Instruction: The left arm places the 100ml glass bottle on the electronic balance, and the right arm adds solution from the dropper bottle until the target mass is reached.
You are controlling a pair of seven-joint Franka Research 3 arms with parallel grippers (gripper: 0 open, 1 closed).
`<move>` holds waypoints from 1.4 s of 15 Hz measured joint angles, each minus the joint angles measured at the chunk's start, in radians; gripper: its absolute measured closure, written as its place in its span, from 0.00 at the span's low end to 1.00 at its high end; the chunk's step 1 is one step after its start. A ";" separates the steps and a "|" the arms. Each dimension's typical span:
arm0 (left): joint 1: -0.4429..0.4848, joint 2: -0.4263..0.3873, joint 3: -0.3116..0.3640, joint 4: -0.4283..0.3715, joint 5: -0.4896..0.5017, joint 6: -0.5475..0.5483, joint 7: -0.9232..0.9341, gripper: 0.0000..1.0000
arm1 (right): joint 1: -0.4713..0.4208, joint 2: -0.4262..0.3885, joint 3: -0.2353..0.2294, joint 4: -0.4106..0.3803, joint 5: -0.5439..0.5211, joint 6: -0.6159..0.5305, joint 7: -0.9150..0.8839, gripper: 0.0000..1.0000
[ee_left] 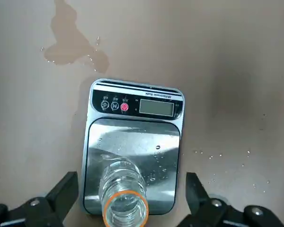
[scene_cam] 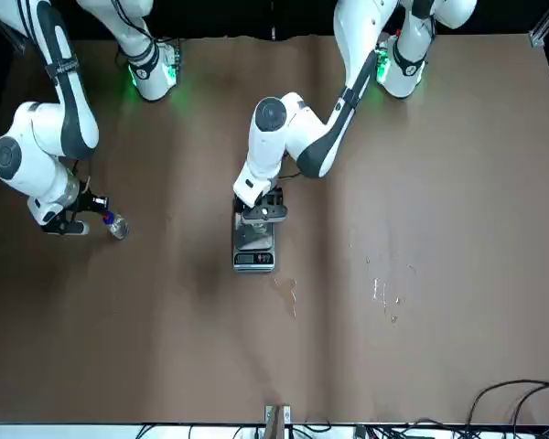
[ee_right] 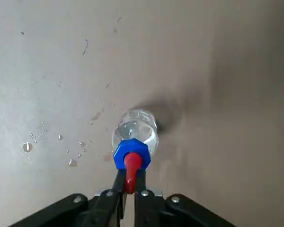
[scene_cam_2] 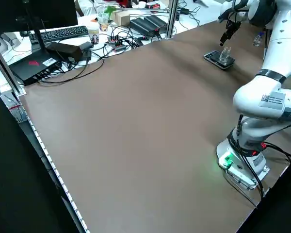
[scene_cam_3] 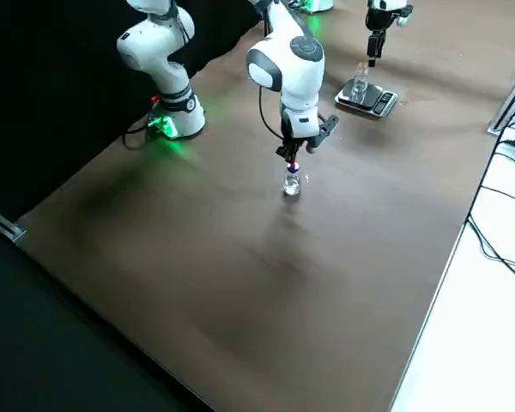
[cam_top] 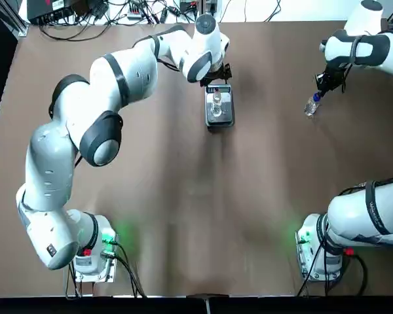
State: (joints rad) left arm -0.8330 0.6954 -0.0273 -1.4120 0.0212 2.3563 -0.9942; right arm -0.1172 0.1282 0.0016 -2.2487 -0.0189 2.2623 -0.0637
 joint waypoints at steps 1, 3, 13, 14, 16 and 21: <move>0.000 0.000 0.000 0.000 0.000 0.000 0.000 0.00 | 0.000 0.000 0.000 0.001 0.000 0.000 0.000 0.89; 0.001 -0.002 0.010 0.000 0.000 -0.006 0.000 0.00 | 0.000 0.000 0.000 0.001 0.000 0.000 0.000 0.87; 0.134 -0.175 0.031 0.014 0.000 -0.181 0.124 0.00 | 0.002 -0.007 0.002 0.101 0.000 -0.133 0.000 0.87; 0.146 -0.182 0.030 0.014 0.000 -0.185 0.146 0.00 | 0.002 -0.011 0.003 0.120 0.000 -0.157 0.000 0.87; 0.183 -0.209 0.029 0.014 0.000 -0.232 0.216 0.00 | 0.002 -0.021 0.003 0.142 0.000 -0.184 0.000 0.87; 0.329 -0.299 0.029 0.015 0.000 -0.373 0.479 0.00 | 0.002 -0.053 0.004 0.171 0.000 -0.260 0.000 0.87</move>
State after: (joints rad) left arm -0.5041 0.3963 0.0016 -1.3973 0.0212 1.9834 -0.5147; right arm -0.1153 0.0747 0.0056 -2.0780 -0.0189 2.0018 -0.0637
